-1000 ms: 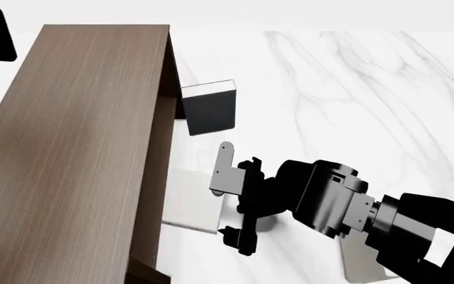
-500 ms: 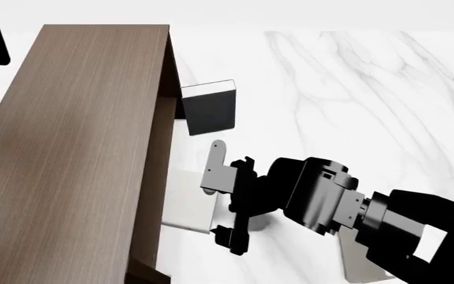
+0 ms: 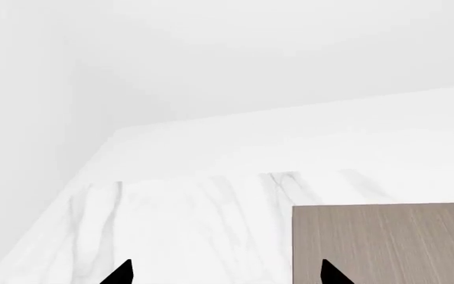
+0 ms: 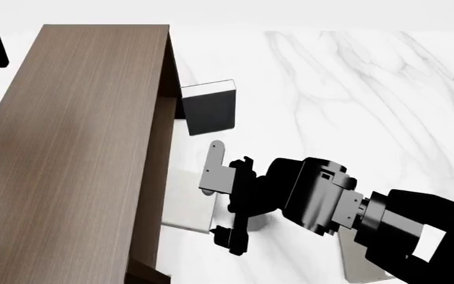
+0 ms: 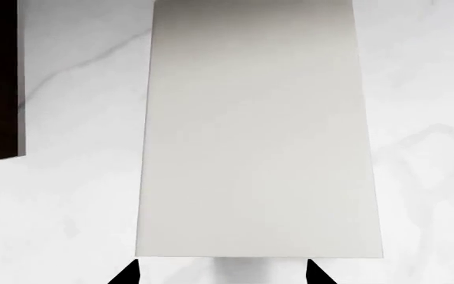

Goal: Pick up the book on the right and place it under the cabinet shelf.

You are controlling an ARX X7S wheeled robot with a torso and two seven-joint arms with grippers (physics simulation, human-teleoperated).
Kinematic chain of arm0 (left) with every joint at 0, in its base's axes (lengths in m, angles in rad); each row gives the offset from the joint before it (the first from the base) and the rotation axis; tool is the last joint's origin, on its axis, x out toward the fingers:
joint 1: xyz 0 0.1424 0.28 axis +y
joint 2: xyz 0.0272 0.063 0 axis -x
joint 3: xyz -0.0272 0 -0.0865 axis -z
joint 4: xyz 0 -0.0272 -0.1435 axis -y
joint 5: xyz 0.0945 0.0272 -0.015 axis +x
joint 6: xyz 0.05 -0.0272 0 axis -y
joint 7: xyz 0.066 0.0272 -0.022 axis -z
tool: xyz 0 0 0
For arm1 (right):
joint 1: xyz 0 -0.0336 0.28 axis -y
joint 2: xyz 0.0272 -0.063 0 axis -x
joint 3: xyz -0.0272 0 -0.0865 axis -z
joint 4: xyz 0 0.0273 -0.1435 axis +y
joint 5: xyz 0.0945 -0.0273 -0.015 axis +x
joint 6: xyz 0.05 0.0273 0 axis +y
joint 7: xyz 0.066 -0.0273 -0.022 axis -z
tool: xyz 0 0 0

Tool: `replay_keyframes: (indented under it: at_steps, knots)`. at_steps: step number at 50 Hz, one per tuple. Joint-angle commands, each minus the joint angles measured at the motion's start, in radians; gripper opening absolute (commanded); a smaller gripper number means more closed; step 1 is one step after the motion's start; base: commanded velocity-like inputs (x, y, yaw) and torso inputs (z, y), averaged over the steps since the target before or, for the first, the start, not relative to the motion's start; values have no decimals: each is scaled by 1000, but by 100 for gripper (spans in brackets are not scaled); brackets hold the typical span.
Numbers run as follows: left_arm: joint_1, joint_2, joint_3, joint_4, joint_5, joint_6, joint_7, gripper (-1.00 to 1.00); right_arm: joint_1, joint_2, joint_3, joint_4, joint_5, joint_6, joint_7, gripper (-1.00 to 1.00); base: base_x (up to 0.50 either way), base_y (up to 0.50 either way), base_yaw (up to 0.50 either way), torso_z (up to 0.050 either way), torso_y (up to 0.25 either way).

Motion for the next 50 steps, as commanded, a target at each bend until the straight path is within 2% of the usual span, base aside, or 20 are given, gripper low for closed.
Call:
replay_keyframes:
  at_steps: [1, 50]
  knots:
    - [1, -2, 0, 0, -4, 1, -3, 100, 1, -5, 9, -9, 12, 1, -1, 100, 0, 0, 0, 0, 0]
    - [-36, -38, -7, 21, -38, -45, -18, 100, -9, -174, -18, 266, -59, -154, -139, 100, 0, 0, 0, 0, 0]
